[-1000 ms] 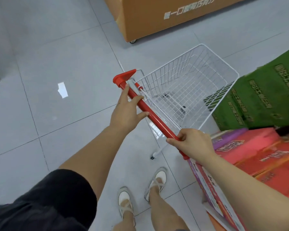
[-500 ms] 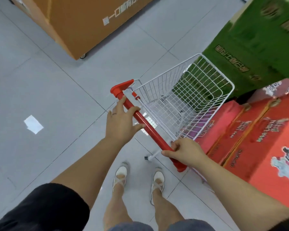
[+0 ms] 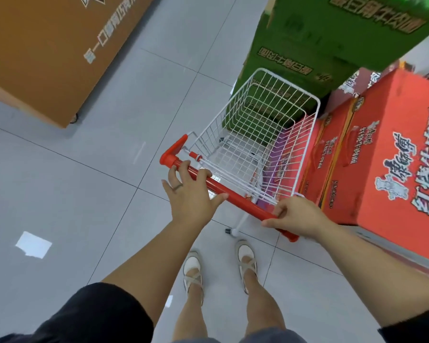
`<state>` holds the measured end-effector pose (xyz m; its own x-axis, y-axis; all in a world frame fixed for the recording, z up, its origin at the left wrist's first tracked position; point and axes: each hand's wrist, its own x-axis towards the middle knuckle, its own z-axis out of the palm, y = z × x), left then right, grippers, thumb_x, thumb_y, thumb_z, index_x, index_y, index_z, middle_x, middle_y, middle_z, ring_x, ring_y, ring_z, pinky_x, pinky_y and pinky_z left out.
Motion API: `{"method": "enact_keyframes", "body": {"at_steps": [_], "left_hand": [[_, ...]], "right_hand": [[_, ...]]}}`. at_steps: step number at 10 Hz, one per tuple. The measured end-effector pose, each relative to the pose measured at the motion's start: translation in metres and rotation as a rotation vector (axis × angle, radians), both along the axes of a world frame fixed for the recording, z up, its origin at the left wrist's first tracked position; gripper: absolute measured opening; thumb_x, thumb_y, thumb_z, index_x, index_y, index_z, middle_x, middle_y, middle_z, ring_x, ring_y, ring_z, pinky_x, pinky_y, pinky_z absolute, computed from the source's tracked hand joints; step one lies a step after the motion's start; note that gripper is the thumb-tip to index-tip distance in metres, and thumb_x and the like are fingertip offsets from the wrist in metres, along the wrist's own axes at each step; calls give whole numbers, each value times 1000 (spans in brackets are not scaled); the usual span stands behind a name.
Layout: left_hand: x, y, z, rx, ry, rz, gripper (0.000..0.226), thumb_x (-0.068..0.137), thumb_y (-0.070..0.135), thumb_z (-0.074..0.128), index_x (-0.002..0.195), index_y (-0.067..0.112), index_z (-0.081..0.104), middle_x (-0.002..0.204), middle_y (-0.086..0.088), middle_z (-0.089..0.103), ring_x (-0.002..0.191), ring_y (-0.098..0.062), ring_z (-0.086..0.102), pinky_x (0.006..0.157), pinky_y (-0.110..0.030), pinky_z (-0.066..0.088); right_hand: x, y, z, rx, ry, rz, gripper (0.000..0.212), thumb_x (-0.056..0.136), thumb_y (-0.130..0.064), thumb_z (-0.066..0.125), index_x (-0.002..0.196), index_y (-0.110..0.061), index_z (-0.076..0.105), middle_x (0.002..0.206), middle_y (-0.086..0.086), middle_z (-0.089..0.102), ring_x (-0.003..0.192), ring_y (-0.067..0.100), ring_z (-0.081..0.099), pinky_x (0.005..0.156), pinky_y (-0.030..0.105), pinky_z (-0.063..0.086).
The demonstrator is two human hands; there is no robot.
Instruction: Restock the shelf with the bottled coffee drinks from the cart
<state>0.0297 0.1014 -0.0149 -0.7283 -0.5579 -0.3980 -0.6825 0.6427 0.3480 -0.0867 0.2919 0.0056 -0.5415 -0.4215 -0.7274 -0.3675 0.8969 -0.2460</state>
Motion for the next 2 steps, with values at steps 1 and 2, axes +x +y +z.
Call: {"method": "enact_keyframes", "body": {"at_steps": [1,2], "left_hand": [[-1,1,3,-2,-42,-21,64,79,62,58,132,30,42,155,-10,9,143,-37,-5,113,-60,7],[-5,-7,17,170,-44,16,65,82,55,61,137,28,39,154,-10,12,142,-36,11,114,-57,15]], "right_hand": [[6,-2,1,17,47,56,35,77,-55,67,78,-20,68,72,0,71,68,13,66,60,26,48],[4,-2,17,-75,29,-117,30,82,-45,66,91,-16,68,92,0,70,85,18,65,76,33,53]]}}
